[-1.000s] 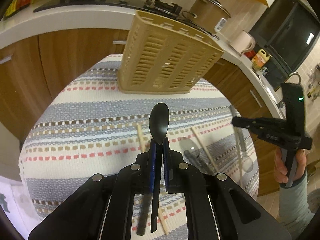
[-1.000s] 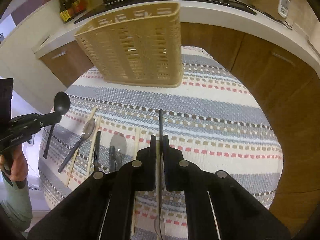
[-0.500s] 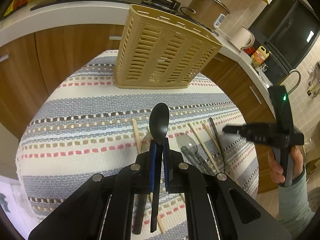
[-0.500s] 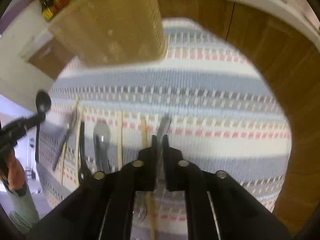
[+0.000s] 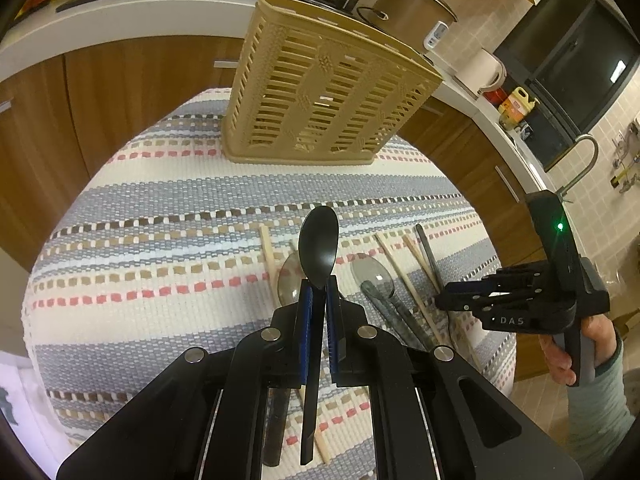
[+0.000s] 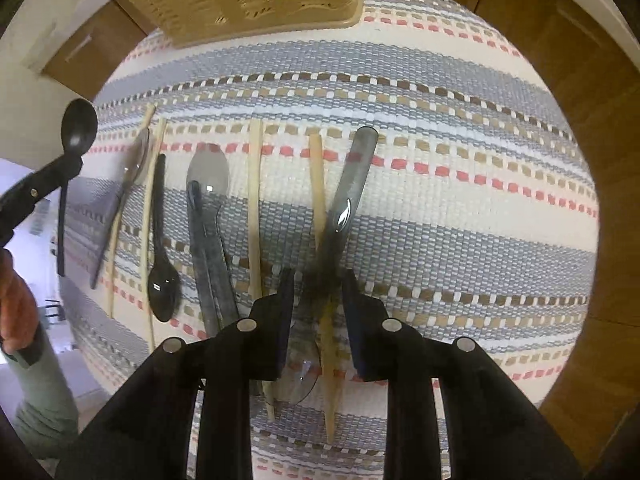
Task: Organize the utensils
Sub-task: 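Lift both spoons to the beige holder while right gripper drops clear spoon in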
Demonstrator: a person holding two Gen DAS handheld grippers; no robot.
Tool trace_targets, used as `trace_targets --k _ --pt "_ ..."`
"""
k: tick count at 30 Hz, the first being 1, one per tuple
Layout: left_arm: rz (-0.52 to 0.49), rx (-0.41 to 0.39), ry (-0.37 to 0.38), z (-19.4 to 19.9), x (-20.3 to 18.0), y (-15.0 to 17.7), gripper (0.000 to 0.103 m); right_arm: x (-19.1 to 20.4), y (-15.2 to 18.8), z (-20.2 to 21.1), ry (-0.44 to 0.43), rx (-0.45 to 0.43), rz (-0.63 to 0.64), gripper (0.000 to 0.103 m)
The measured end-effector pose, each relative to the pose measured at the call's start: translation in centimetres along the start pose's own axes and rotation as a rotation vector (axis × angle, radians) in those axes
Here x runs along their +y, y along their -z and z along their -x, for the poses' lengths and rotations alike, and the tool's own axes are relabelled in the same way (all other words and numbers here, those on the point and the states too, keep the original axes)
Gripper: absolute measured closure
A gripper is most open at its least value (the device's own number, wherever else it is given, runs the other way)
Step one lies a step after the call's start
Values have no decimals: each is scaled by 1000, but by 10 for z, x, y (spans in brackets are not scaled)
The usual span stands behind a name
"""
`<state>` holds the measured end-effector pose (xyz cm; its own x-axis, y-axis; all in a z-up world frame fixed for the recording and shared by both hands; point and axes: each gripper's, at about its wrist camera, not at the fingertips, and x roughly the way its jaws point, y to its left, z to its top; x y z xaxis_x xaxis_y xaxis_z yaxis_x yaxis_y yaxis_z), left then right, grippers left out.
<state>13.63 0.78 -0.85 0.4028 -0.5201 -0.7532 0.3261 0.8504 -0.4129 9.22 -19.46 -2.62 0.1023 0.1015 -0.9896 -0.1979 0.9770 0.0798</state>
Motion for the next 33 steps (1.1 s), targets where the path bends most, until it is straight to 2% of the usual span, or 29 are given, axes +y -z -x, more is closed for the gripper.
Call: trace_targets --k 1,2,4,7,13,16,19,23,27,29,31,33 --pt "1 1 0 -1 0 0 98 4 1 0 30 -1 9 90" --pt "1 2 1 -1 0 0 98 6 2 0 29 -3 12 91" --pt "1 -2 3 0 -1 0 98 4 4 1 -8 -6 1 93" --pt "1 -13 8 2 -1 -2 98 -7 14 16 -42 -60 -15 93" --pt "-10 -85 22 18 -8 -15 98 -28 31 66 -168 -263 -54 93" --pt "-34 -166 36 35 -20 -33 98 -28 26 102 -223 -407 -51 93" --pt "-56 -262 39 55 -32 -56 98 -20 11 140 -196 -580 -13 93" --pt "-86 -421 43 78 -43 -92 98 -9 -17 167 -182 -733 1 93" --pt "-76 -545 76 84 -44 -122 98 -5 -51 182 -137 -870 4 93" --pt "-85 -604 67 81 -44 -132 98 -4 -73 179 -134 -926 2 93" --pt "-122 -669 42 72 -41 -142 98 -4 -89 178 -88 -996 -8 93" --pt "-112 -701 47 61 -32 -150 98 -10 -99 172 -78 -1034 -19 93"
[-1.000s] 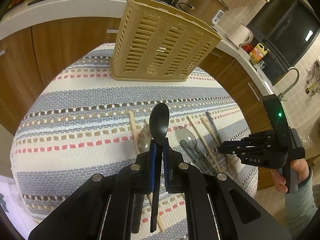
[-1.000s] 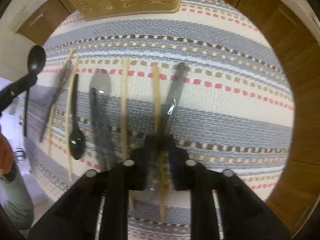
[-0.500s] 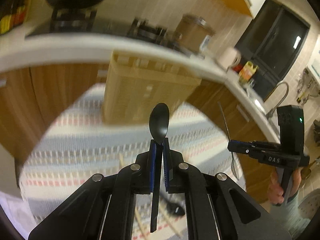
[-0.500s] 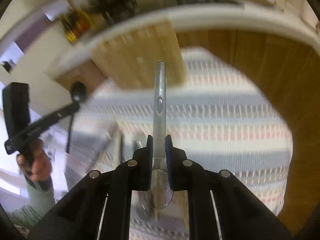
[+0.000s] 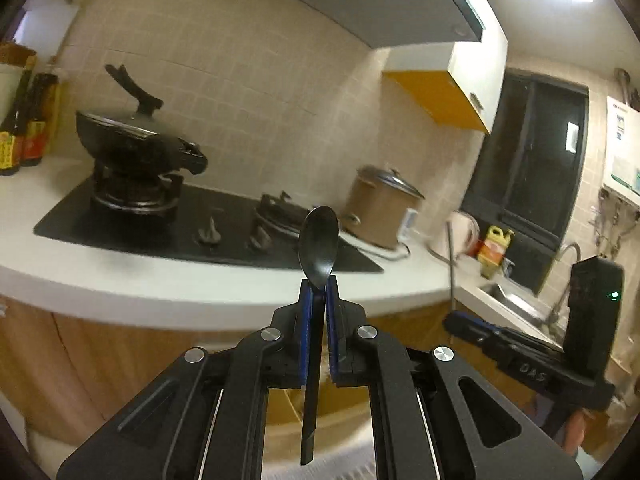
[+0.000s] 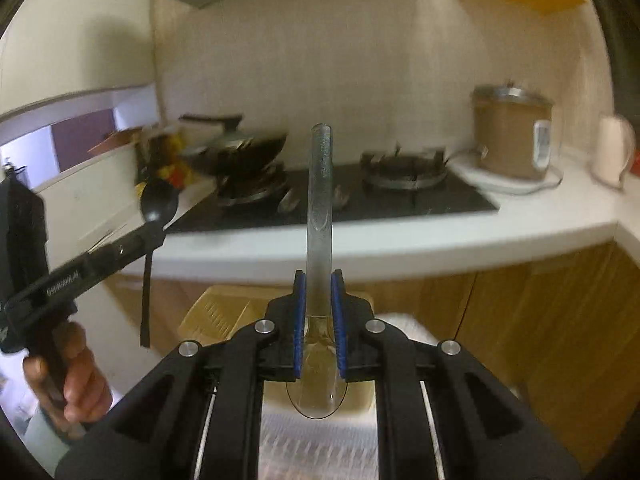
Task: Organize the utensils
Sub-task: 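Lift both spoons to the beige holder while right gripper drops clear spoon in, then open the left gripper to drop the black spoon into the holder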
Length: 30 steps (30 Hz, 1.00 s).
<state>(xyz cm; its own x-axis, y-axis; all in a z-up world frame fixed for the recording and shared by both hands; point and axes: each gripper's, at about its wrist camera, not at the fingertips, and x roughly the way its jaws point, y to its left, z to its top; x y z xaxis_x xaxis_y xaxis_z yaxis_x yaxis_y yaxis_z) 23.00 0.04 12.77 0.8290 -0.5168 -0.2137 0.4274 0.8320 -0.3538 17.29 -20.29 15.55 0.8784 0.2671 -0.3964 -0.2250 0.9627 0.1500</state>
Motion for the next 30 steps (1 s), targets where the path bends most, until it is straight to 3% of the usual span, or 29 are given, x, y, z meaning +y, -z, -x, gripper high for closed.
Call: trace_targets --k 3,6,14,22,27,30 --pt "44 -14 15 -18 15 3 98 -2 -6 -19 40 -40 11 93" --pt "50 -20 -21 -32 25 7 98 -5 -9 -37 41 -40 16 93" --pt "26 -28 -69 -46 38 27 98 -17 14 -63 74 -38 35 92" --pt "18 -7 -47 -39 37 39 98 -12 30 -63 71 -5 69 92" --pt "53 17 -37 -36 43 44 98 -10 41 -66 20 86 58 92" --pt "48 18 -38 -33 41 47 98 -10 45 -61 20 92 68 92"
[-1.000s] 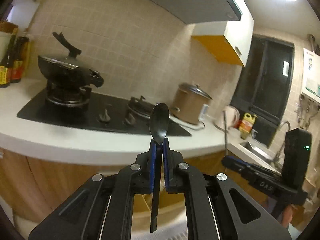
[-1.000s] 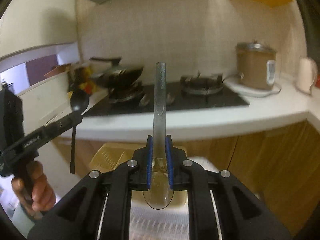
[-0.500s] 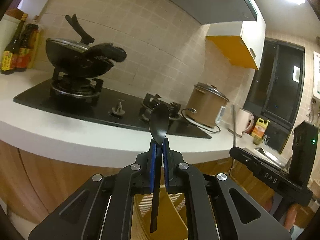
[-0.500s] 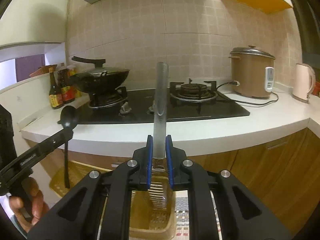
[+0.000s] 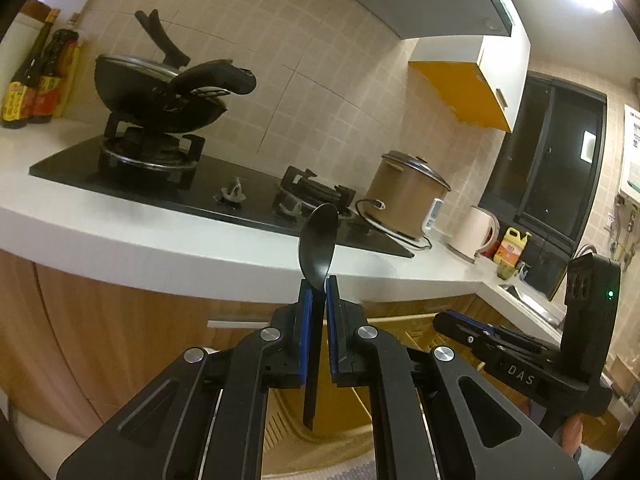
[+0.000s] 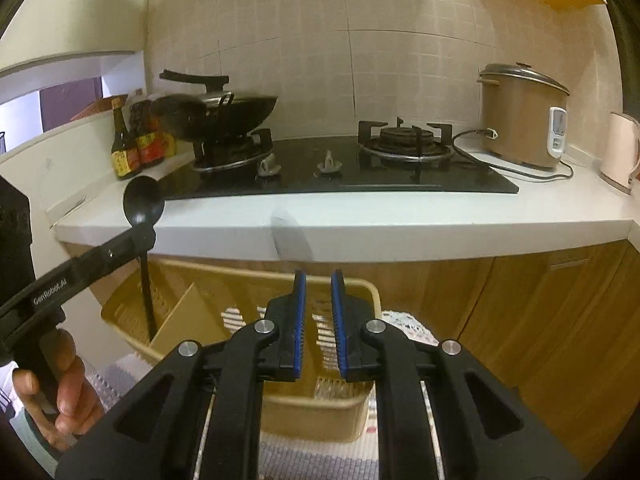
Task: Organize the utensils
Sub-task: 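Open the left gripper to drop the black spoon into the holder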
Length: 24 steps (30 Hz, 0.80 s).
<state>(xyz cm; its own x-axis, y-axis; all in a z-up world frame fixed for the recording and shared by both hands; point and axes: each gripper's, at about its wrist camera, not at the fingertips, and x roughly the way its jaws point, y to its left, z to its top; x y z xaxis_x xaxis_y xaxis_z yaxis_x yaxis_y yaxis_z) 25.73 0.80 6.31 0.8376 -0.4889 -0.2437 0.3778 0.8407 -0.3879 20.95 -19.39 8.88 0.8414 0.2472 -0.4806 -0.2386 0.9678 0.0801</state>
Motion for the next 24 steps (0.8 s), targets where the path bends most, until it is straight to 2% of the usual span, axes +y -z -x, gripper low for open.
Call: trace_targets --k 3,6,7,8,10,11,17,19,24 --pt "-32 13 -3 -1 -6 1 98 -3 -1 1 -20 37 -12 92" --pt "-25 33 -5 -3 -6 3 98 -9 -3 10 -39 29 -38 92" --pt "-24 34 -8 -2 -6 3 94 -11 -4 13 -47 27 -47 92" --pt "-27 35 -7 -1 -6 4 89 -13 -4 16 -53 28 -57 92" --pt "-32 39 -12 3 -6 5 63 -19 -2 21 -81 44 -79 91" --pt "-32 43 -12 4 -6 5 58 -22 -1 23 -94 58 -89 89" --pt "-43 59 -12 30 -8 -2 55 -37 16 45 -125 126 -143 64" --pt "-47 84 -21 39 -9 -3 55 -39 24 55 -117 165 -152 50" --pt "-55 208 -41 62 -8 6 55 -35 49 74 -95 317 -125 50"
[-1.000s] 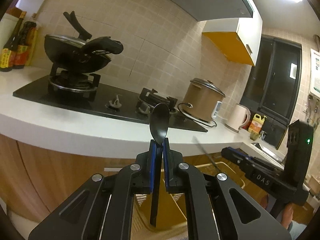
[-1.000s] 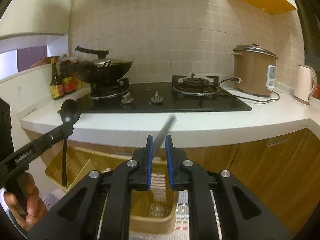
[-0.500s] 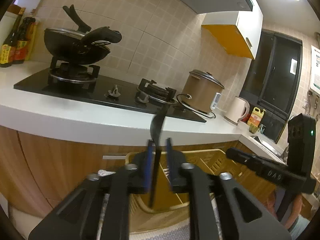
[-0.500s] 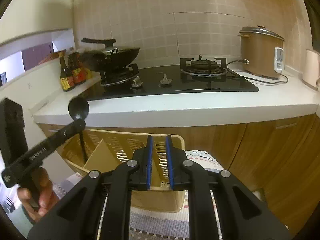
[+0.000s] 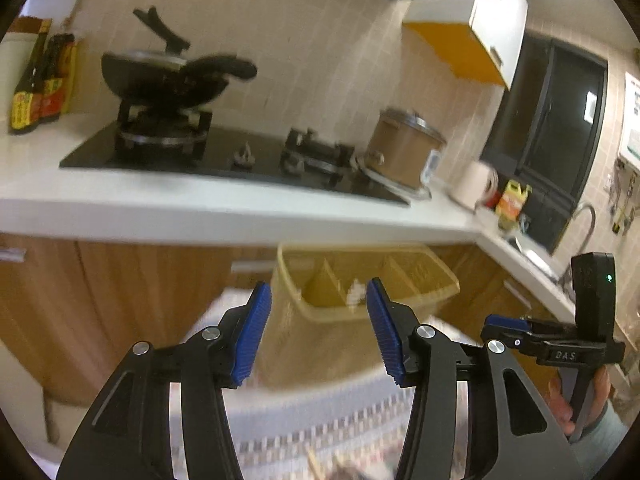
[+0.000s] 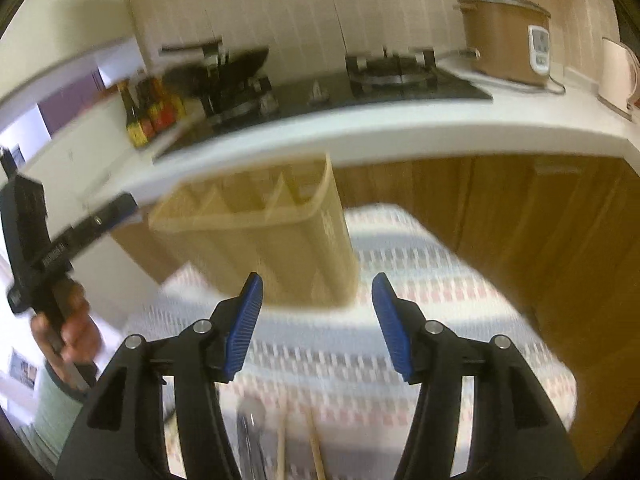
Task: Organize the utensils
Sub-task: 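Open the left gripper to drop the black spoon into the holder, then return to the table and grasp a clear spoon with the left gripper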
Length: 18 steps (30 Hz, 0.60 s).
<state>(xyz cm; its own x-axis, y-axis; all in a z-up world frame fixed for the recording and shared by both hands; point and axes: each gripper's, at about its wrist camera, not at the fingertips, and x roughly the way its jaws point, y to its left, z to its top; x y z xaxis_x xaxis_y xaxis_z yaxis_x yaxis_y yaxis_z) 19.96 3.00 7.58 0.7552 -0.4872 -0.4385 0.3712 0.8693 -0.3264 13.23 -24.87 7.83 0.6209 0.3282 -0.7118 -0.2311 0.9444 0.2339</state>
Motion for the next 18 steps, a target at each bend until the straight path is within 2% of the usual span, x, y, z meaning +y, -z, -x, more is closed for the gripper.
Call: trace_targets --k 6,8,10,14,18 --pt "-38 148 -42 22 -6 30 55 -2 34 4 5 148 -30 50" --pt "-62 223 -74 23 -8 43 55 1 43 3 36 189 -13 50" --pt "-88 342 -94 18 -10 62 55 4 55 -1 76 247 12 50" --pt "-102 528 -37 7 -11 99 57 13 76 -13 117 358 63 50" --pt "-104 631 -3 -4 -13 122 59 13 90 -21 96 441 51 50"
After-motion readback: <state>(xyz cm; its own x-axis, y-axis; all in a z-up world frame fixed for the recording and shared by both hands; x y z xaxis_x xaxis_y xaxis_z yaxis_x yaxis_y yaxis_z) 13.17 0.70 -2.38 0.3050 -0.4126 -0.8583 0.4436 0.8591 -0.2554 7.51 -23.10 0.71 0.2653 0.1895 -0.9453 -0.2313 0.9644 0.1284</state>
